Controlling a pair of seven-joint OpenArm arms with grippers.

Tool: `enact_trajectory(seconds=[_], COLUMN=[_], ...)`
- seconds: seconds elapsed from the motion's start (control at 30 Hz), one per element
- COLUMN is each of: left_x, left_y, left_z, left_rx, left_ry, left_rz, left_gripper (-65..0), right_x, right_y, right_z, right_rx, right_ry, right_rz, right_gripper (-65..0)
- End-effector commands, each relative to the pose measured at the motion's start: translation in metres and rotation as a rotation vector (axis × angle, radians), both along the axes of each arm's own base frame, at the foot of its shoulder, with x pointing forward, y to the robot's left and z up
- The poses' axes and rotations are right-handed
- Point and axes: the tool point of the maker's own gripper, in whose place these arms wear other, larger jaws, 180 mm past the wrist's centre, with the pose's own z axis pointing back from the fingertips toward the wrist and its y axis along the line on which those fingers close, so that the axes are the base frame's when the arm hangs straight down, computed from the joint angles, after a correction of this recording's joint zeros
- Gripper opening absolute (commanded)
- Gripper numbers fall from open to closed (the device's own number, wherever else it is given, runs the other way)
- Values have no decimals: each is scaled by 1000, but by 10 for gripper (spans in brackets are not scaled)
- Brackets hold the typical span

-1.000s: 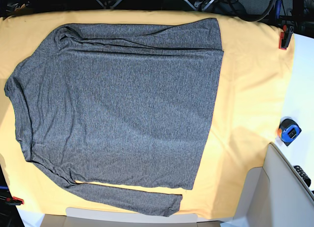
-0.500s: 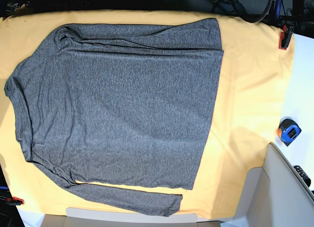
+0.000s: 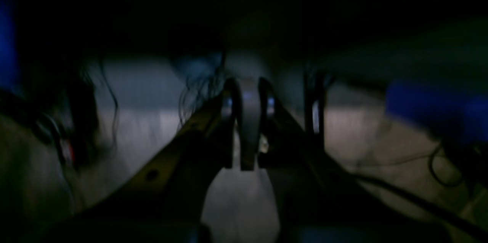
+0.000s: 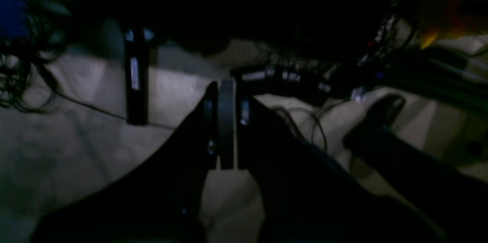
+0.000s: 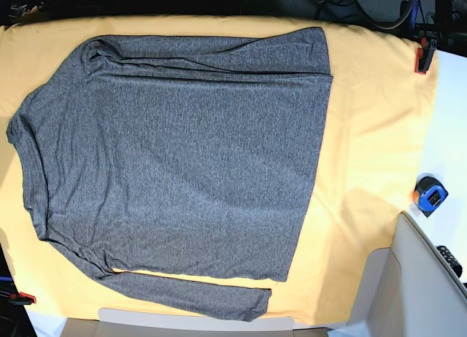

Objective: Fold the T-shirt properly

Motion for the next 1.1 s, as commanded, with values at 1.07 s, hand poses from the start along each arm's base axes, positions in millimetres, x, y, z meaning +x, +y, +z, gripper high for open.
enact_trajectory(seconds=[1.07], left_x=[113], left_y=[-31], left_z=[47], left_rx=[-353], left_ry=[-80], left_rz=[-31], left_gripper=[-456], right_x=[177], right_y=[58], right_z=[142], right_rx=[934], right_ry=[-547], right_rz=[-491], right_gripper=[-531])
